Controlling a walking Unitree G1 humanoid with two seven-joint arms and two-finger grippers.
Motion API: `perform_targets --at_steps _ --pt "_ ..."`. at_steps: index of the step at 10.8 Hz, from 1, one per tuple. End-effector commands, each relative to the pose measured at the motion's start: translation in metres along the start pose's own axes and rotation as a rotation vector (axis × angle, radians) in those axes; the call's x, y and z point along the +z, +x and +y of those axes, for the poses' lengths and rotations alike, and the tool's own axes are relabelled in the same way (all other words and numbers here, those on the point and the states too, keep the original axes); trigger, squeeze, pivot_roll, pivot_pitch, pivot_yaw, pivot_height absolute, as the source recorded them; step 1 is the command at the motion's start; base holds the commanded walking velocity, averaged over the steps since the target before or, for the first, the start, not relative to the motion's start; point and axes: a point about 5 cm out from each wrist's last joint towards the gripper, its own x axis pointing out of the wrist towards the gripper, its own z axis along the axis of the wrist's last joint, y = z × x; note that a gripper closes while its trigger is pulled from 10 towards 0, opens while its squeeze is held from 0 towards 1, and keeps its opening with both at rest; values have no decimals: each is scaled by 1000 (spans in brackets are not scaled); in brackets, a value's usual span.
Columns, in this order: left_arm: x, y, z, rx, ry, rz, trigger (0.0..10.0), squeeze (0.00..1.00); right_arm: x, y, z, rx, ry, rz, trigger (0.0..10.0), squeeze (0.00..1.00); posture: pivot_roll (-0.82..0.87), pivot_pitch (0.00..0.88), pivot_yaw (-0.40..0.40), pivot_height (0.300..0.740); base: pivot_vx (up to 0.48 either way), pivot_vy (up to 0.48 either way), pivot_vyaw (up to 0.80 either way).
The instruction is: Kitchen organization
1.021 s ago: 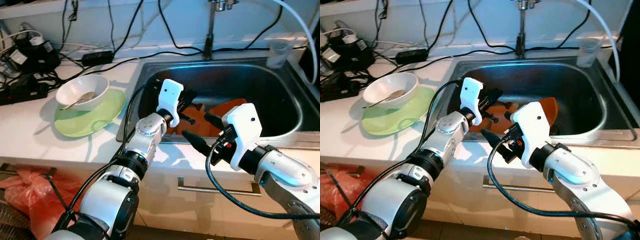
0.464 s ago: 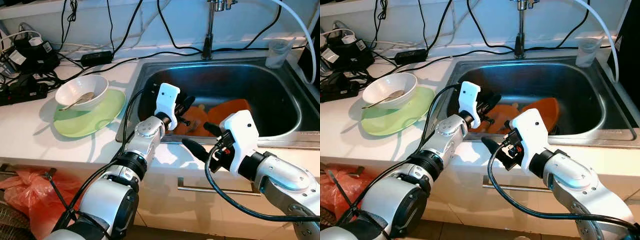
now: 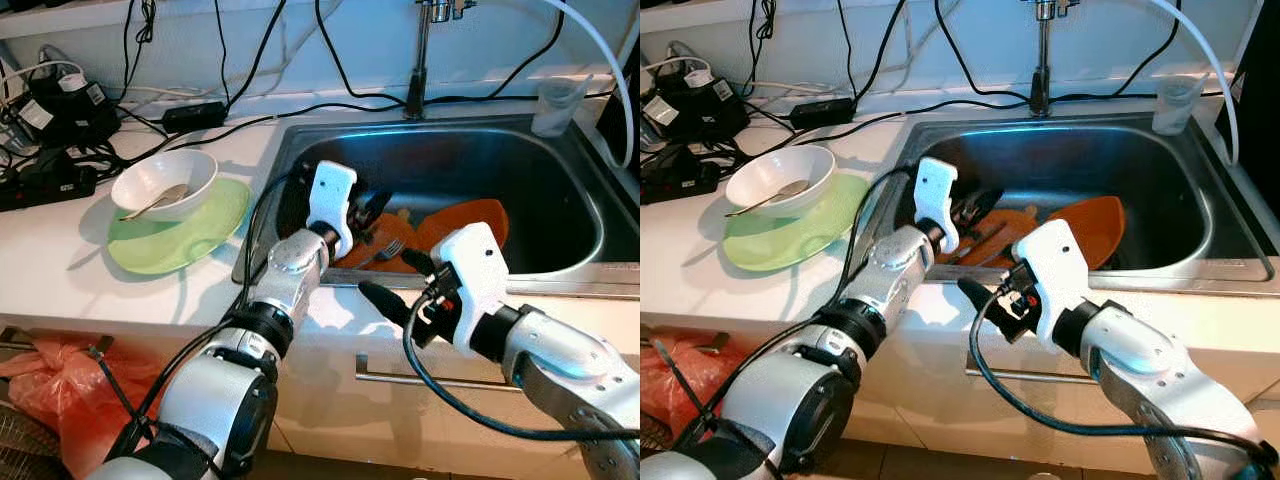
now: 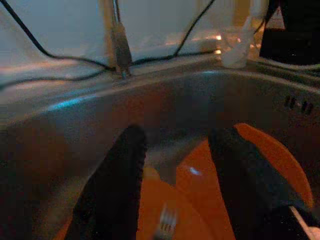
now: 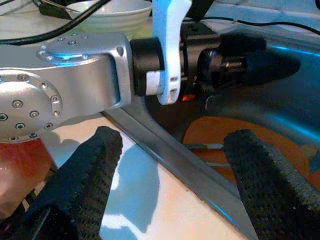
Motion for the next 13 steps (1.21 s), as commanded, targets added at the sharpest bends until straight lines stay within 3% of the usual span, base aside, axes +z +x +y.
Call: perform_targets --at_steps 1,3,4,5,7,8,10,11,13 --pt "18 2 11 46 77 -71 10000 1000 2 3 2 14 -4 -16 10000 0 -322 0 155 740 0 0 0" --pt "36 -4 28 110 199 -162 10000 1000 3 9 1 23 -3 -27 10000 0 -283 0 151 740 0 0 0" --pt "44 -10 30 133 181 -290 10000 1000 3 11 2 28 -3 -31 10000 0 -269 0 151 740 0 0 0" --pt "46 -20 48 221 264 -307 10000 1000 4 16 2 39 -1 -39 10000 0 -246 0 149 740 0 0 0" --pt "42 -33 67 282 314 -284 10000 1000 4 22 1 50 -1 -47 10000 0 -225 0 149 740 0 0 0" --pt "46 -35 64 278 272 -354 10000 1000 3 24 1 54 -2 -50 10000 0 -220 0 151 740 0 0 0" --pt "48 -43 60 278 465 -312 10000 1000 3 28 0 59 -5 -60 10000 0 -198 0 145 740 0 0 0" --pt "54 -59 94 366 499 -295 10000 1000 2 29 1 69 -6 -61 10000 0 -189 0 141 740 0 0 0" --pt "52 -69 106 458 569 -265 10000 1000 2 34 0 88 -9 -67 10000 0 -144 0 121 740 0 0 0"
